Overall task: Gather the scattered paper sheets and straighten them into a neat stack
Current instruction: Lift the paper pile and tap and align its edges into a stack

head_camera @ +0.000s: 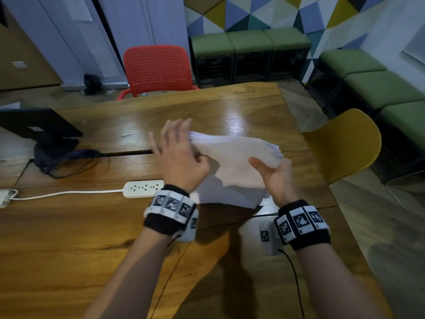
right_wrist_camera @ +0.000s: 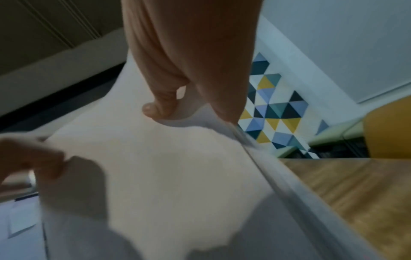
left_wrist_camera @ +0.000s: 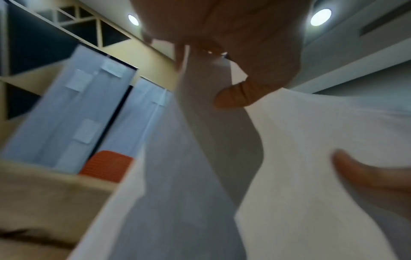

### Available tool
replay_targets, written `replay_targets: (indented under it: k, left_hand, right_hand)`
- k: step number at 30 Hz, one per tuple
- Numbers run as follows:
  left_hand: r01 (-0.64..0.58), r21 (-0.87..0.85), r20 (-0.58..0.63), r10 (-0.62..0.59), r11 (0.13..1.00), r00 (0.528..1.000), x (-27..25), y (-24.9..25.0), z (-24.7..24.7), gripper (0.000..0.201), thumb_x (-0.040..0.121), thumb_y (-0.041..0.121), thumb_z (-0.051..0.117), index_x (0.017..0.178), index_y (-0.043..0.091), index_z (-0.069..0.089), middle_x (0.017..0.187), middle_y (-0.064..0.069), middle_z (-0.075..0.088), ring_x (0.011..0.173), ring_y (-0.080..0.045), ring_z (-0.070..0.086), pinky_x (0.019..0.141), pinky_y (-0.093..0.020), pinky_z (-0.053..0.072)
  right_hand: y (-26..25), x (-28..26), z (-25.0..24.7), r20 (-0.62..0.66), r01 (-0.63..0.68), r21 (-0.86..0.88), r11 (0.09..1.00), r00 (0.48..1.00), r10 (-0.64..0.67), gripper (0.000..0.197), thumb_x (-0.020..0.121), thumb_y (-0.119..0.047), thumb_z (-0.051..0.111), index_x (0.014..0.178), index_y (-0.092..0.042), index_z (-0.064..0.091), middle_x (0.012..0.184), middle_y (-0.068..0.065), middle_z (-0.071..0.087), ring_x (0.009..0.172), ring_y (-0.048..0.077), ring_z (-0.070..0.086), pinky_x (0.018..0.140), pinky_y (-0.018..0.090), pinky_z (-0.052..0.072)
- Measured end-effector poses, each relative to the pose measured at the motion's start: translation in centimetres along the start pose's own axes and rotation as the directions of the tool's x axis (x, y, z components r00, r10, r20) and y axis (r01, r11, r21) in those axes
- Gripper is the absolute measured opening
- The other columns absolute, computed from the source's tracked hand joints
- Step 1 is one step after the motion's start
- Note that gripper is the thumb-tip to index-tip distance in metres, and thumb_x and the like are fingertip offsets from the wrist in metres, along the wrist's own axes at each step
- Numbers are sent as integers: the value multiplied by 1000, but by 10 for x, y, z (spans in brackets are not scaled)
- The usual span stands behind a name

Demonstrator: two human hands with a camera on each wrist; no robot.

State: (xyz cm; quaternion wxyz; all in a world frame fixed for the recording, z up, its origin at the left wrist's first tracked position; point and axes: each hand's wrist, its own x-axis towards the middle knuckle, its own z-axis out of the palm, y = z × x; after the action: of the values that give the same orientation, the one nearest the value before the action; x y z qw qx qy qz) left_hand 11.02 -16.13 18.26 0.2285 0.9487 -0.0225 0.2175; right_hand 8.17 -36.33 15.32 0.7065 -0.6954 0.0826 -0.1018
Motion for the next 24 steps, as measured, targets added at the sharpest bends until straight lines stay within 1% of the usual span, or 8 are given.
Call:
replay_targets:
  k: [1, 3, 5, 8, 12, 17, 20, 24]
  left_hand:
    - [154, -201, 64, -144, 967, 988, 0, -14, 1, 71, 65, 17, 61, 133, 21, 41, 130, -1, 50, 128, -23, 43, 113, -50, 29]
    - [471, -588, 341, -326, 658, 881, -3, -28, 8, 60, 71, -4, 61, 127, 9, 45, 109, -3, 59, 111, -24, 55, 93, -39, 50]
    - [588, -658, 463, -363, 470, 809, -5, -32, 16, 49, 76, -15, 55, 123, 0, 50, 93, -2, 62, 101, -25, 59, 75, -28, 54]
    - [527, -727, 385, -375, 440, 843, -11, -24, 19, 42, 79, -11, 56, 120, -2, 56, 90, 0, 64, 88, -16, 62, 61, -14, 51]
    - [450, -818, 276, -441, 359, 854, -18, -11, 14, 49, 76, -18, 44, 114, 10, 58, 89, 4, 63, 77, 1, 61, 60, -12, 51]
    - [432, -794, 229, -448, 427, 864, -4, -10, 18, 46, 71, -20, 37, 104, 3, 59, 85, -1, 60, 80, -12, 56, 58, -9, 48]
    - [382, -782, 188, -397, 493, 898, 9, -5, 13, 43, 66, -19, 39, 98, 1, 62, 84, -2, 61, 74, -9, 55, 53, -9, 45]
    - [370, -773, 198, -359, 515, 912, 10, -12, 20, 32, 71, -18, 47, 79, 11, 58, 74, 1, 56, 65, -6, 50, 54, -9, 43]
  right_hand:
    - [3, 0, -4, -1, -39, -15, 999, 999, 39, 16, 78, -13, 75, 81, -26, 68, 72, -16, 73, 69, 0, 67, 68, 19, 55]
    - [4, 2, -5, 61, -107, -54, 993, 992, 110, 17, 76, -14, 77, 85, -26, 68, 85, -10, 72, 75, -1, 68, 75, 27, 57]
    - [0, 2, 0, 110, -125, -59, 990, 985, 131, 18, 77, -12, 76, 86, -26, 68, 88, -8, 72, 76, 0, 68, 77, 30, 57]
    - [-11, 5, 4, 51, -76, 8, 997, 996, 75, 10, 82, -14, 71, 77, -22, 68, 74, -8, 72, 71, 4, 69, 72, 33, 56]
    - [-16, 5, 2, 67, -72, 67, 995, 995, 67, 5, 84, -17, 68, 90, -16, 67, 88, -1, 72, 82, 12, 68, 71, 29, 57]
    - [-9, 4, -4, 158, -45, -7, 999, 986, 46, 45, 71, -9, 78, 114, -16, 65, 110, -1, 68, 94, 6, 67, 75, 23, 56]
    - [-13, 5, -2, 123, 20, 31, 999, 992, -23, 40, 74, -2, 76, 112, -9, 66, 104, -6, 69, 91, 5, 66, 75, 23, 56]
    - [-17, 6, -3, -22, 193, -177, 965, 980, -200, 40, 86, -6, 65, 121, -23, 59, 101, -12, 60, 78, 3, 63, 68, 27, 57]
